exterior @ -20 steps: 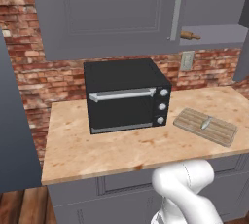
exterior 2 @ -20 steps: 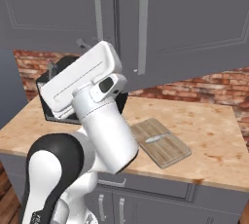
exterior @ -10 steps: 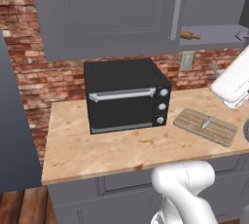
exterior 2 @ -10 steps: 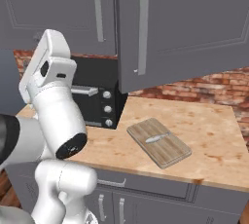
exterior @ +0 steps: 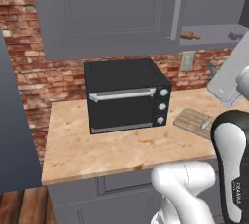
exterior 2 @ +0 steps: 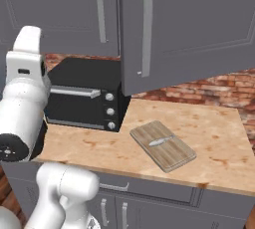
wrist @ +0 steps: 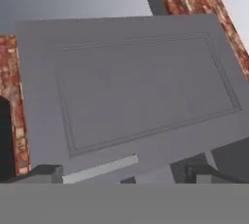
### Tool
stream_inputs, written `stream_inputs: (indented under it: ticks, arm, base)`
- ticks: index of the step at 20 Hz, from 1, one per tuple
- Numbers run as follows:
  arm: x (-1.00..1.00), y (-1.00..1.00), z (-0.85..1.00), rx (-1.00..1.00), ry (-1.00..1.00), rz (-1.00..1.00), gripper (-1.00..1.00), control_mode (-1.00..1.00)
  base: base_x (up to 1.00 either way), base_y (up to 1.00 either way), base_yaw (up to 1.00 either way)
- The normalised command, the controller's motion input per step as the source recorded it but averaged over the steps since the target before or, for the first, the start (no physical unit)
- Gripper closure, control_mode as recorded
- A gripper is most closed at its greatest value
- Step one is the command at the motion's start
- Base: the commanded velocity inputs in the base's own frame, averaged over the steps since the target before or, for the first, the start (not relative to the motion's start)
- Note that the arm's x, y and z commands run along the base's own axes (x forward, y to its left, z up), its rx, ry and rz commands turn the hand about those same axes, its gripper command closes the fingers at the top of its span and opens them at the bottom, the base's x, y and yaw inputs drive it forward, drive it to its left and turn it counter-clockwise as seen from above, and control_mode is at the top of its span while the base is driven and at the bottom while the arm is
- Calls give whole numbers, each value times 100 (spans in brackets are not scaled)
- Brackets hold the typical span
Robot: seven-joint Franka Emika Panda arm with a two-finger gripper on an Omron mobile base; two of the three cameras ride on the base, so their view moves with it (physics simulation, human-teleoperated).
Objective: Open the cabinet, retrieve the rolling pin, and place it next to the meat on the cutting board to prepare for tenderizing.
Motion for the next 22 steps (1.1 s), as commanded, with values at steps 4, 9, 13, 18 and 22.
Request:
stream_inputs:
  ticks: [4, 9, 13, 18, 22]
  arm:
    - [0, 0, -40, -21, 2, -63, -100, -100]
    - [-1, 0, -24, -12, 0, -62, -100, -100]
    - [-14, -1, -26, -8, 0, -63, -100, -100]
    - [-28, -22, -24, -4, -3, -48, -100, -100]
    - [-3, -29, -23, 0, -5, -35, -100, -100]
  base:
    - [0, 0, 0]
    - [0, 0, 0]
    - [0, 0, 0]
    - [0, 0, 0]
    - [0, 0, 0]
